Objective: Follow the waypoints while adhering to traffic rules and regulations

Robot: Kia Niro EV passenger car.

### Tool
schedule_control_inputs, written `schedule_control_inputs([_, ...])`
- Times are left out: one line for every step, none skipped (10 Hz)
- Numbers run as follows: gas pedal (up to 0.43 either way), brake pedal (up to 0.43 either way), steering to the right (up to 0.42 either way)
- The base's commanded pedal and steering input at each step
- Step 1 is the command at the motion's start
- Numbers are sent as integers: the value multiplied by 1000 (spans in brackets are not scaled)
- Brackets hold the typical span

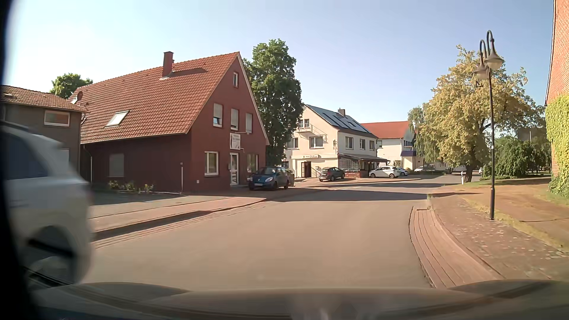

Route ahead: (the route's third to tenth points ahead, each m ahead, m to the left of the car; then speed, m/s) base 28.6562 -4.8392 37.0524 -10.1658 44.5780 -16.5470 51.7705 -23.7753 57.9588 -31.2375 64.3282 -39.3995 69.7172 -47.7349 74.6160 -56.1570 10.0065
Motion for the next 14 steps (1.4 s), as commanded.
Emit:
schedule_control_inputs([138,6,90])
schedule_control_inputs([138,6,90])
schedule_control_inputs([150,6,90])
schedule_control_inputs([150,6,90])
schedule_control_inputs([150,6,90])
schedule_control_inputs([150,6,90])
schedule_control_inputs([150,6,90])
schedule_control_inputs([150,6,90])
schedule_control_inputs([150,6,90])
schedule_control_inputs([150,6,89])
schedule_control_inputs([150,6,89])
schedule_control_inputs([150,6,89])
schedule_control_inputs([150,6,88])
schedule_control_inputs([157,6,86])
